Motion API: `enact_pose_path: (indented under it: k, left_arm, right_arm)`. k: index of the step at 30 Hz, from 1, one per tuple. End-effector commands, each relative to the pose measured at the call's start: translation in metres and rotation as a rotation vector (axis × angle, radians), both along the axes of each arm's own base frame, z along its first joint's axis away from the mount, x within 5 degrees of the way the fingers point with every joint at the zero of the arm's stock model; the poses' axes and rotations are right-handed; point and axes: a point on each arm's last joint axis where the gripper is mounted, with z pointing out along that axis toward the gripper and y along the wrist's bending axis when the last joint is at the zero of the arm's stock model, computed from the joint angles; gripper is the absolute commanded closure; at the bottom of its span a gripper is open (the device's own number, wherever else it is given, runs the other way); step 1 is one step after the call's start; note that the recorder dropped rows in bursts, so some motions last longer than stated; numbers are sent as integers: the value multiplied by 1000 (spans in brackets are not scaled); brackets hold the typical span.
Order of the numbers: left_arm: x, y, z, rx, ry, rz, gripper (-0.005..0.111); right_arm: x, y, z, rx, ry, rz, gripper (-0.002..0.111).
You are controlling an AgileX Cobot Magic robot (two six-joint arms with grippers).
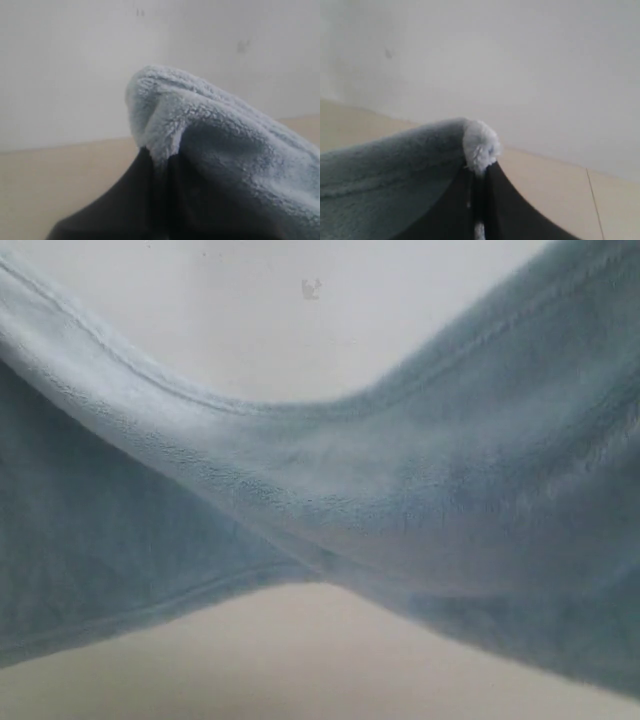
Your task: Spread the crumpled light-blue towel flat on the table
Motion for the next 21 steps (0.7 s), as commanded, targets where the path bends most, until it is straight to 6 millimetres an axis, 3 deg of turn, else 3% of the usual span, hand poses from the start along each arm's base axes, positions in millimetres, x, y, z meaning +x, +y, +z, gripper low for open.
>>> enact_pose_path:
  k: [1,5,9,13,19,21]
  left_arm:
    - [57,5,-61,37,186,68,103]
    - [99,4,-106,46,337,55,103]
    - [128,0,-134,94,421,-4,103]
    - [150,-1,-150,106,448,-18,103]
    - [172,-3,-152,146,435,-61,102]
    - [176,-5,-153,168,444,-103,96]
  right_arm:
    - [103,28,-50,-179,239,-81,109]
    - [182,43,-106,-335,307,-195,109]
    - [230,26,-171,-425,469,-301,109]
    - [260,1,-219,-298,527,-355,109]
    - [286,-31,-253,-86,476,-344,109]
    - [292,-35,-259,-48,442,-294,109]
